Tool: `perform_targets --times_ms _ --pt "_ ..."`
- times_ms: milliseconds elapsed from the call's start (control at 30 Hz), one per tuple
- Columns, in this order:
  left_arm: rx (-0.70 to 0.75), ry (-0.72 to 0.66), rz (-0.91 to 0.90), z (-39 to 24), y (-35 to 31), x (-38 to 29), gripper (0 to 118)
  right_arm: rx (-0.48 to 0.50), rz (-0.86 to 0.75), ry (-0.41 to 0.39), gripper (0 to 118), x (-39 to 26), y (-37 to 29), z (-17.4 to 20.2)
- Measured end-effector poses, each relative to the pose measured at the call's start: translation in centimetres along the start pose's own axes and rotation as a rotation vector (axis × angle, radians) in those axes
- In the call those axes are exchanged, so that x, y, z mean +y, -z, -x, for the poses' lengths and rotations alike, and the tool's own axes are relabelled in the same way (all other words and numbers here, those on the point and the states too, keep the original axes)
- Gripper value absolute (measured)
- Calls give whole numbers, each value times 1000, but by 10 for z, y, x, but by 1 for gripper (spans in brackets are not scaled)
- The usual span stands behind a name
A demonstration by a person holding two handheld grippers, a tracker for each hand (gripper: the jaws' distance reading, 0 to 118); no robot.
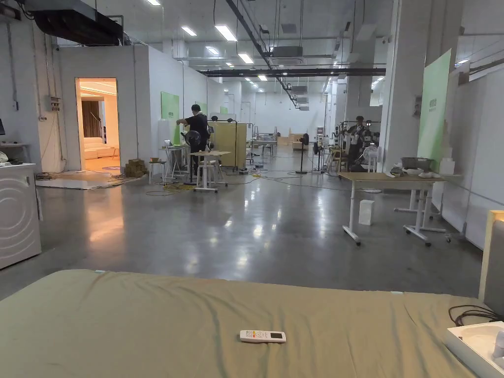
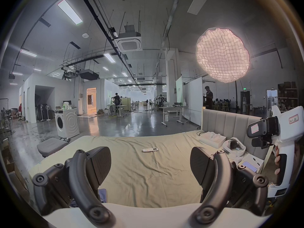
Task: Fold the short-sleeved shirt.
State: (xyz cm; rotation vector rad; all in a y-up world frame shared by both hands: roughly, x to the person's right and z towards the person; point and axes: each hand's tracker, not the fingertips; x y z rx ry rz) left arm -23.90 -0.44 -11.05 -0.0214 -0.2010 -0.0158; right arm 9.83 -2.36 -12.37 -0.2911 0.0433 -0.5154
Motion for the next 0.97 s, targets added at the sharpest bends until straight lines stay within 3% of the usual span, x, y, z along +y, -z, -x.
perform_targets --times_ms 233,400,500,600,967 --pt "-9 -6 -7 -1 -1 0 102 -2 -109 -74 118 -3 0 -11" --pt "-6 -24 -14 -1 0 -1 102 109 -208 -356 118 -15 -6 -12" --pt "-1 -29 -24 -2 1 -3 102 -49 -252 -531 118 -24 -6 2" --pt "49 30 -48 -10 1 -7 102 -91 -258 -657 118 -28 2 6" --pt "23 3 -21 -8 2 -6 102 -67 -235 -641 118 -28 1 8"
